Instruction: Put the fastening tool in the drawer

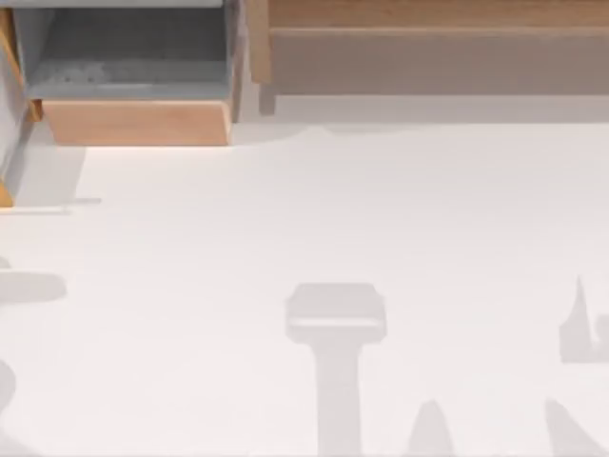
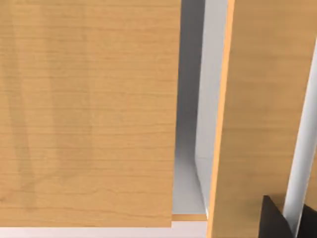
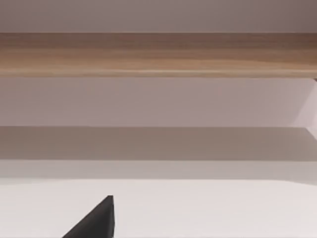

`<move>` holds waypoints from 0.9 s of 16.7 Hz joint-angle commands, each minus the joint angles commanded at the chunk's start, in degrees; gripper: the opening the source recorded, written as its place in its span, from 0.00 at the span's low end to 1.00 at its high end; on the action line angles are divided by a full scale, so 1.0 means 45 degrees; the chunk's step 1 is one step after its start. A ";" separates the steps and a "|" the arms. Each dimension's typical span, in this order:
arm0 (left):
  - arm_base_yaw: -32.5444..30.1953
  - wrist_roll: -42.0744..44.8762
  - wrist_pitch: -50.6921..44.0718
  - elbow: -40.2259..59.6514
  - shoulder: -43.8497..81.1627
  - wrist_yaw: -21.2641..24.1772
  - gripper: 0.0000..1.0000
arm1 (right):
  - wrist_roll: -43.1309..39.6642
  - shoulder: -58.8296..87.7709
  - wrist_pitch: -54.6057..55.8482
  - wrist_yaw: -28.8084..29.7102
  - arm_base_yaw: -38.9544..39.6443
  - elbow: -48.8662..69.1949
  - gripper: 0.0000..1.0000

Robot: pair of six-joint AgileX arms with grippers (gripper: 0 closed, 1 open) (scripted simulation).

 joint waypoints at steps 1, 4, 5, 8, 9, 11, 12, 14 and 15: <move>-0.0154 -0.0008 -0.0160 0.0286 0.0118 -0.0156 0.00 | 0.0000 0.0000 0.0000 0.0000 0.0000 0.0000 1.00; -0.0309 -0.0017 -0.0319 0.0573 0.0233 -0.0309 0.00 | 0.0000 0.0000 0.0000 0.0000 0.0000 0.0000 1.00; -0.0309 -0.0017 -0.0319 0.0573 0.0233 -0.0309 0.00 | 0.0000 0.0000 0.0000 0.0000 0.0000 0.0000 1.00; -0.0352 -0.0035 -0.0480 0.0711 0.0362 -0.0354 0.00 | 0.0000 0.0000 0.0000 0.0000 0.0000 0.0000 1.00; -0.0456 -0.0037 -0.0645 0.1001 0.0514 -0.0464 0.00 | 0.0000 0.0000 0.0000 0.0000 0.0000 0.0000 1.00; -0.0705 -0.0037 -0.1063 0.1872 0.0880 -0.0772 0.00 | 0.0000 0.0000 0.0000 0.0000 0.0000 0.0000 1.00; -0.0865 -0.0038 -0.1305 0.2379 0.1073 -0.0937 0.00 | 0.0000 0.0000 0.0000 0.0000 0.0000 0.0000 1.00; -0.1199 -0.0059 -0.1780 0.3257 0.1430 -0.1223 0.00 | 0.0000 0.0000 0.0000 0.0000 0.0000 0.0000 1.00; -0.1316 -0.0075 -0.1955 0.3522 0.1556 -0.1330 0.00 | 0.0000 0.0000 0.0000 0.0000 0.0000 0.0000 1.00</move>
